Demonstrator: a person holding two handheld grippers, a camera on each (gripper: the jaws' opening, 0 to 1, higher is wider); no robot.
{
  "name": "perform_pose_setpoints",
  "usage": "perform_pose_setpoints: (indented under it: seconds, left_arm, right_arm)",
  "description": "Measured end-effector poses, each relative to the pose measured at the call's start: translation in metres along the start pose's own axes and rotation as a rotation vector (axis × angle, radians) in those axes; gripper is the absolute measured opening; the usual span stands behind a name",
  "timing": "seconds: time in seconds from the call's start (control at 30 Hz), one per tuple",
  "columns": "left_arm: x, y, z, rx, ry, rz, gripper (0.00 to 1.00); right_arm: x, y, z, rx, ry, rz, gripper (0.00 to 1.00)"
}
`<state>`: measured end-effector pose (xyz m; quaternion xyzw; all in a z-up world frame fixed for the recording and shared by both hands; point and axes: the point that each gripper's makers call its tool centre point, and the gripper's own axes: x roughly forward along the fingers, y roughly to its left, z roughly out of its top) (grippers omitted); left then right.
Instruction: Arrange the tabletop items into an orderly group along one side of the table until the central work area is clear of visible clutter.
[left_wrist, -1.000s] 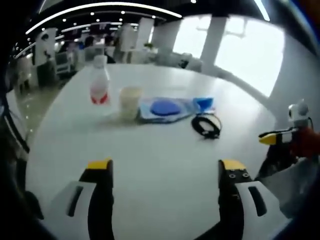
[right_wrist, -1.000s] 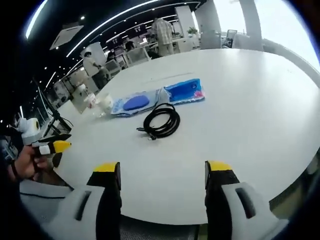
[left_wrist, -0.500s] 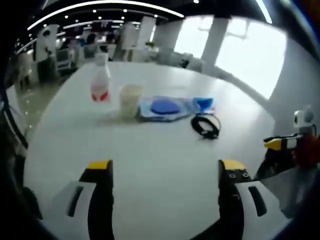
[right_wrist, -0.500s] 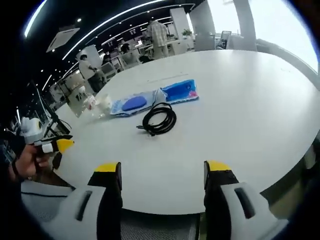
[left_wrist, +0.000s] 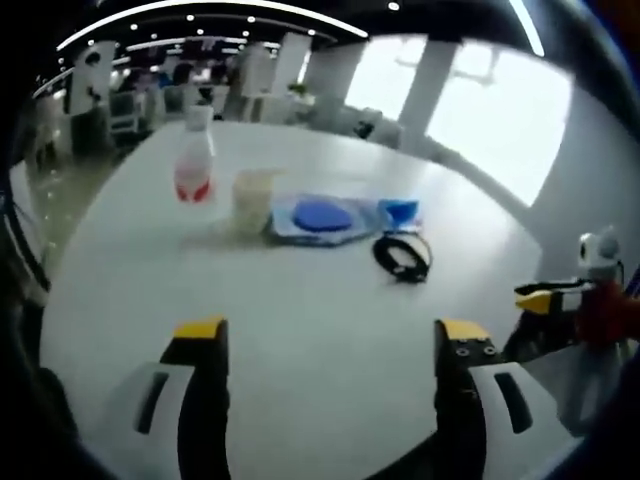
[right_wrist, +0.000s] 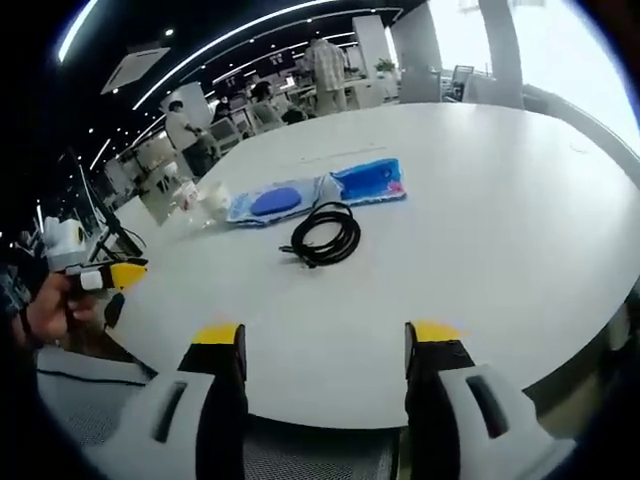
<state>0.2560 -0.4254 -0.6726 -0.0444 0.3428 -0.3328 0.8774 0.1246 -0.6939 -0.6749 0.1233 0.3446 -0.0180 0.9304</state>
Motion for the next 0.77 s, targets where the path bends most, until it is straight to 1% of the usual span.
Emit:
perform_pose_setpoints:
  seconds: [0.07, 0.17, 0.23, 0.27, 0.3, 0.33, 0.37, 0.4, 0.47, 0.53, 0.57, 0.6, 0.63, 0.67, 0.7, 0.73, 0.77]
  left_arm:
    - [-0.002, 0.001, 0.003, -0.006, -0.011, -0.002, 0.81]
    - [-0.012, 0.005, 0.006, 0.003, -0.028, 0.027, 0.81]
    - [-0.017, 0.004, -0.003, 0.001, -0.015, 0.048, 0.81]
    - [-0.018, 0.002, -0.008, 0.002, -0.002, 0.049, 0.81]
    - [-0.018, 0.001, -0.01, 0.007, 0.009, 0.048, 0.81]
    - [-0.018, 0.0, -0.011, 0.039, 0.023, 0.053, 0.81]
    - [-0.018, 0.0, -0.006, 0.079, 0.01, 0.067, 0.81]
    - [-0.018, 0.0, -0.004, 0.086, 0.002, 0.07, 0.81]
    - [-0.018, -0.006, -0.004, 0.088, 0.001, 0.063, 0.81]
    - [-0.02, -0.011, -0.01, 0.081, 0.021, 0.056, 0.81]
    - [-0.023, -0.018, -0.015, 0.052, 0.038, 0.027, 0.8]
    - [-0.024, -0.022, -0.016, 0.042, 0.038, 0.01, 0.81]
    - [-0.03, -0.027, -0.015, 0.048, 0.011, -0.009, 0.81]
    - [-0.035, -0.029, -0.019, 0.066, 0.016, 0.0, 0.82]
    - [-0.037, -0.029, -0.023, 0.09, 0.04, 0.006, 0.82]
    - [-0.037, -0.029, -0.021, 0.117, 0.035, 0.011, 0.83]
    - [-0.036, -0.029, -0.015, 0.142, 0.015, 0.022, 0.83]
  right_arm:
    - [0.0, -0.001, 0.001, 0.004, -0.001, -0.004, 0.63]
    - [0.0, 0.0, 0.005, 0.012, -0.02, 0.0, 0.63]
    - [-0.001, 0.003, 0.005, 0.012, -0.023, 0.016, 0.63]
    - [-0.001, 0.005, 0.005, 0.011, -0.026, 0.023, 0.62]
    - [-0.001, 0.006, 0.005, 0.01, -0.028, 0.028, 0.62]
    - [0.0, 0.008, 0.004, 0.009, -0.027, 0.032, 0.62]
    - [0.0, 0.01, 0.002, 0.008, -0.019, 0.038, 0.62]
    - [0.0, 0.013, 0.002, -0.004, -0.014, 0.054, 0.62]
    - [0.0, 0.016, 0.003, -0.022, -0.019, 0.066, 0.62]
    - [-0.001, 0.019, 0.004, -0.033, -0.026, 0.069, 0.61]
    - [-0.002, 0.019, 0.006, -0.04, -0.032, 0.066, 0.6]
    - [-0.003, 0.019, 0.008, -0.047, -0.042, 0.065, 0.6]
    - [-0.003, 0.019, 0.01, -0.048, -0.051, 0.069, 0.6]
    - [-0.003, 0.019, 0.01, -0.044, -0.055, 0.073, 0.6]
    - [-0.003, 0.02, 0.01, -0.026, -0.062, 0.081, 0.6]
    - [-0.003, 0.02, 0.009, -0.021, -0.061, 0.086, 0.6]
    - [-0.002, 0.021, 0.007, -0.013, -0.05, 0.097, 0.6]
